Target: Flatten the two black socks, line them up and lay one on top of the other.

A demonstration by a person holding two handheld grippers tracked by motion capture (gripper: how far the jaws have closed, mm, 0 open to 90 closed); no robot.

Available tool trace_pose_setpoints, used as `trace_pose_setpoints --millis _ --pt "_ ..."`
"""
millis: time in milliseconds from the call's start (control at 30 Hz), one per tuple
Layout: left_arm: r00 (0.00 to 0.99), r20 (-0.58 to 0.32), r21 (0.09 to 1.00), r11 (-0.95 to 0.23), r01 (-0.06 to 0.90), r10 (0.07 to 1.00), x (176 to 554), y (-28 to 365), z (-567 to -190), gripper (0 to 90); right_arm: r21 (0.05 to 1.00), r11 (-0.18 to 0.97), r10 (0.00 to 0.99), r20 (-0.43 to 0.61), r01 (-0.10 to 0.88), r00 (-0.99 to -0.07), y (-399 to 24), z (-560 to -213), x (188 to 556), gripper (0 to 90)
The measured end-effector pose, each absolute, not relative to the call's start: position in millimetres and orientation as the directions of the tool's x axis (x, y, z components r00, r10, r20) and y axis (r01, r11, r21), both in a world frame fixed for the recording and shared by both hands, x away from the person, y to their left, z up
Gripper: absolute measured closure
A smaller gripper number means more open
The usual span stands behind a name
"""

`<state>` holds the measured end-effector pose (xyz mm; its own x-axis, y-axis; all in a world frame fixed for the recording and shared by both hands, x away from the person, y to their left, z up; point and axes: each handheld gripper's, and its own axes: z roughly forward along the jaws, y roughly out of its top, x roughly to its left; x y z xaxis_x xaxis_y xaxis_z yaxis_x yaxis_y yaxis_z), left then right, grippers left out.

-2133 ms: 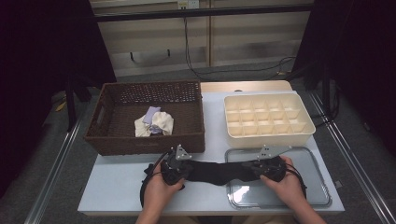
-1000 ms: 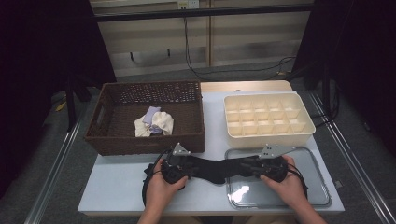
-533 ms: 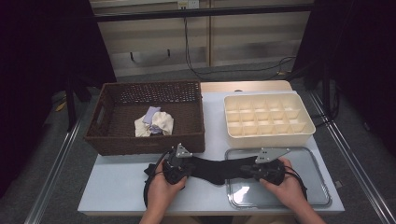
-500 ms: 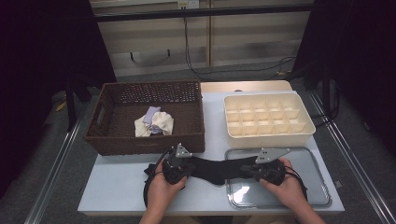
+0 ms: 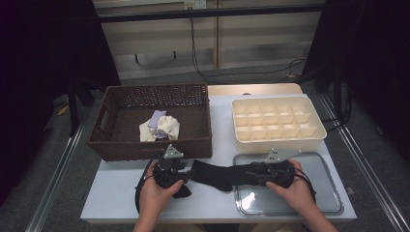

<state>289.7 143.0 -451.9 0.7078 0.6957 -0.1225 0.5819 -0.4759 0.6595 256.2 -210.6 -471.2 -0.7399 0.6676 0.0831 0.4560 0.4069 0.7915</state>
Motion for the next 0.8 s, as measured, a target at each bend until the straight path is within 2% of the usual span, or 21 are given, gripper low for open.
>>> trace_pose_setpoints --millis 333,467,800 --pt "0.671 -0.104 0.676 -0.443 0.589 0.734 283 162 -440 47.9 0.801 0.369 0.689 0.106 0.473 -0.717 -216 -468 263 52.8" --pt "0.638 -0.127 0.687 -0.396 0.609 0.760 281 173 -438 46.5 0.802 0.371 0.679 0.108 0.467 -0.726 -213 -466 264 52.8" --pt "0.595 -0.135 0.674 -0.366 0.641 0.792 279 194 -436 43.4 0.805 0.375 0.663 0.113 0.459 -0.740 -208 -466 267 51.9"
